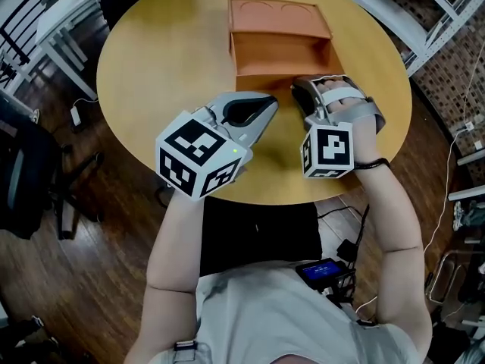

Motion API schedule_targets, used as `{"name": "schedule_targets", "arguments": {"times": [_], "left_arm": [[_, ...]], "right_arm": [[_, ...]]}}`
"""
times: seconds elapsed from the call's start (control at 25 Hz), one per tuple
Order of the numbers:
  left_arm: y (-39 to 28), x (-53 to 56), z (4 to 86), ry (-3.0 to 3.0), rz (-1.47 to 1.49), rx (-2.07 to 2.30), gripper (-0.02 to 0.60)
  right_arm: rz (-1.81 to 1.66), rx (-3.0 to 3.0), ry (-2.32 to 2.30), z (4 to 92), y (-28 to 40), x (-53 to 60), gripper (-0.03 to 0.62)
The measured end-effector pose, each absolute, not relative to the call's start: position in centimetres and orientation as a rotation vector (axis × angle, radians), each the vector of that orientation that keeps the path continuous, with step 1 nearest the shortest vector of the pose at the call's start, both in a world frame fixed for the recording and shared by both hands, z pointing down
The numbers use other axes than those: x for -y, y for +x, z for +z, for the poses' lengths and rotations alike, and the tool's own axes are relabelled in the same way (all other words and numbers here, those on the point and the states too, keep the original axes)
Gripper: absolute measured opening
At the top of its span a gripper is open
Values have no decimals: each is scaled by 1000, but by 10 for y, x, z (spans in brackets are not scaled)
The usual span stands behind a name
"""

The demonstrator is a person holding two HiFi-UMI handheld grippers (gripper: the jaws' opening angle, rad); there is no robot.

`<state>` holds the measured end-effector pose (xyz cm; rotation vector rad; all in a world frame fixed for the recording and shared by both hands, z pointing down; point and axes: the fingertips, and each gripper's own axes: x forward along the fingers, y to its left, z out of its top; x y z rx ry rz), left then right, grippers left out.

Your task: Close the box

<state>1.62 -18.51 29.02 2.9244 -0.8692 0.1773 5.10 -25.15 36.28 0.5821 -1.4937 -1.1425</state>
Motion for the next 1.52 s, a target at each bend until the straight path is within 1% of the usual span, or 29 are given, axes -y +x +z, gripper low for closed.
{"name": "schedule_targets", "arguments": {"times": [0.12,0.76,1.04,1.36,1.52], "left_arm": [[14,185,291,2925,178,870,0],[11,185,290,2925,176,869,0],[11,185,290,2925,176,872,0],[-26,190,289,2869,156,1023,0],[-29,189,288,2869,158,1026,0]], "right_arm": [[-1158,1458,601,364,49,252,64],[-1161,1402,623,365,43,264,64],[-1192,1374,633,358,26,273,66],[-1164,1351,677,357,22,273,64],[-1140,1356,693,355,23,269,64]]}}
